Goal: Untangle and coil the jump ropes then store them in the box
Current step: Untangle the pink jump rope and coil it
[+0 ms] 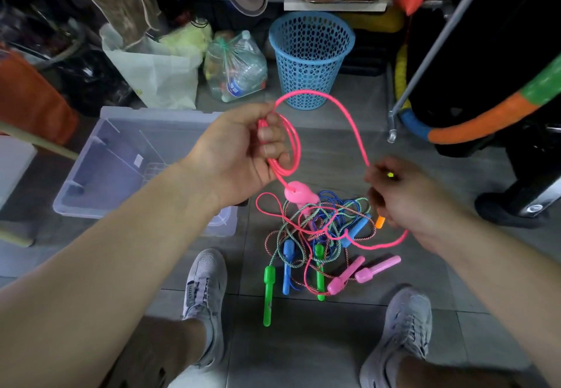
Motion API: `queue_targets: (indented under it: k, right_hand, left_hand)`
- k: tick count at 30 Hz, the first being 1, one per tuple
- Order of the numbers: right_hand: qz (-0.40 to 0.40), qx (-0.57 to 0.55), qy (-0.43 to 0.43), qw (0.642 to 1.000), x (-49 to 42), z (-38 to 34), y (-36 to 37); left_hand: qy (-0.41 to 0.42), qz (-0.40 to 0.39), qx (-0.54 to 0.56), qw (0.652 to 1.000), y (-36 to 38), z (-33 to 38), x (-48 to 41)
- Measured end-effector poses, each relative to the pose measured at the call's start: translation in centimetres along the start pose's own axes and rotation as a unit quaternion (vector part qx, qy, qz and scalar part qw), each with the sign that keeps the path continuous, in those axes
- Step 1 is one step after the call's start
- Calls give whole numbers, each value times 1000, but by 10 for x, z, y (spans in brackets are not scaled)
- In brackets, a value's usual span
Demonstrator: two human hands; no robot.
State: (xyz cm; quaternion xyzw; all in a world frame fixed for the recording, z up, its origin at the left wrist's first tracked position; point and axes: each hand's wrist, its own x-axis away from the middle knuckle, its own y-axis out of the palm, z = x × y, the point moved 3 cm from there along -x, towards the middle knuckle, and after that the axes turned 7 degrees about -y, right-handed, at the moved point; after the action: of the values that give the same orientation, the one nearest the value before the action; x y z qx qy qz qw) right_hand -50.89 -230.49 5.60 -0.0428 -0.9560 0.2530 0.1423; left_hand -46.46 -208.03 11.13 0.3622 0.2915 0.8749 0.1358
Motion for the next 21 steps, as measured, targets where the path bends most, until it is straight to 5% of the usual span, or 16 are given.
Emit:
queue_targets:
  k: [2,6,10,13,21]
  right_hand:
    - [-20,10,14,1000,3,-5,4]
    - [-160,224,-68,959,20,-20,14]
    - [-304,184,-133,925,45,-36,27]
    - [-300,112,-169,932,49,-49,20]
    - [-166,25,-225,960,32,-48,-9]
  left_hand:
    - [-3,-13,5,1000,0,-1,0]
    - [3,-59,7,998,1,-2,1]
    - [35,-55,-126,990,5,-11,-1]
    - [55,-12,-251,966,4,-29,-3]
    - [18,-86,-388,918,16,-49,2]
